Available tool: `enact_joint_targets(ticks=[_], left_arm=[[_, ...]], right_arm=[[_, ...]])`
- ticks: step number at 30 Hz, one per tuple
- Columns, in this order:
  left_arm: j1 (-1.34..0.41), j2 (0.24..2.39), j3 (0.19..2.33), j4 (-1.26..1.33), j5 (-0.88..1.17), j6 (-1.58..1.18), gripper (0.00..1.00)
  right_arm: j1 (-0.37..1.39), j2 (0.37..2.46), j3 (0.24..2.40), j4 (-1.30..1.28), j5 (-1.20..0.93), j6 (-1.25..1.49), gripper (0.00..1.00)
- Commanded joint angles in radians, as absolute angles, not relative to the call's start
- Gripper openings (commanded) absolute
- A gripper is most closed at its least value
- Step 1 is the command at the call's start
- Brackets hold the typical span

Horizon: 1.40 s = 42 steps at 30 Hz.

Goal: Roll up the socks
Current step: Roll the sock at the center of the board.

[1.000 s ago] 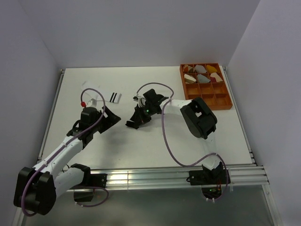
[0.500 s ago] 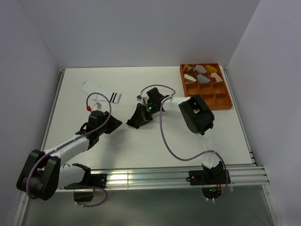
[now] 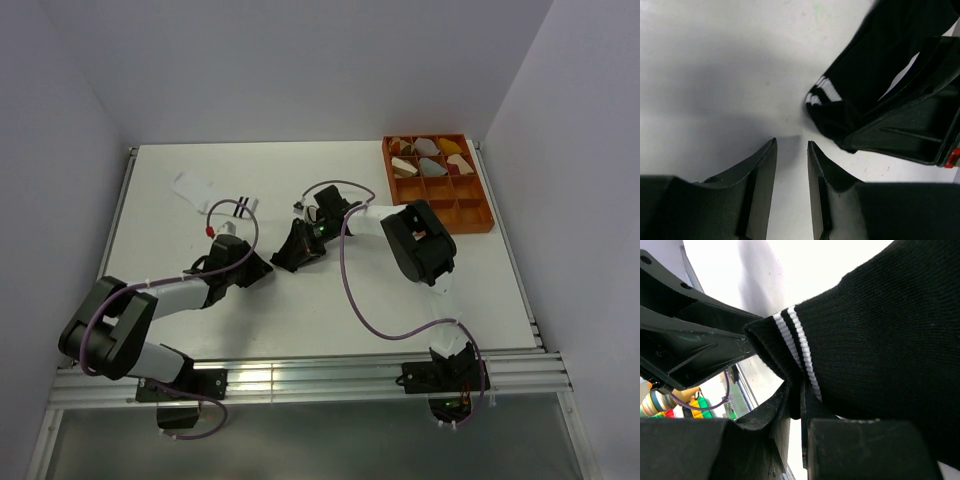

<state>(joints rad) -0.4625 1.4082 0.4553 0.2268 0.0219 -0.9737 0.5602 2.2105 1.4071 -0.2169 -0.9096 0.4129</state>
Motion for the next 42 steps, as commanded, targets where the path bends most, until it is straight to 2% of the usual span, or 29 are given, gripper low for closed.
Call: enact_joint_targets(ticks=[1, 16, 23, 42], left_arm=[[-0.471, 1.450, 0.500, 0.268, 0.003, -0.962, 0.37], [-0.471, 1.540, 0.555, 0.313, -0.049, -0.948, 0.37], [-0.471, 1.520, 0.537, 0.331, -0.049, -0.948, 0.44], [-0.471, 1.581, 0.592, 0.289, -0.040, -0.956, 0.46]], right_arm=[[0.551, 2.221, 1.402, -0.196, -0.910, 0.417, 0.00], [0.551, 2.232, 1.402, -0.207, -0.914, 0.410, 0.00], [0.552, 2.238, 1.407, -0.218, -0.910, 0.408, 0.00], [0.551, 2.244, 1.411, -0.219, -0.907, 0.417, 0.00]])
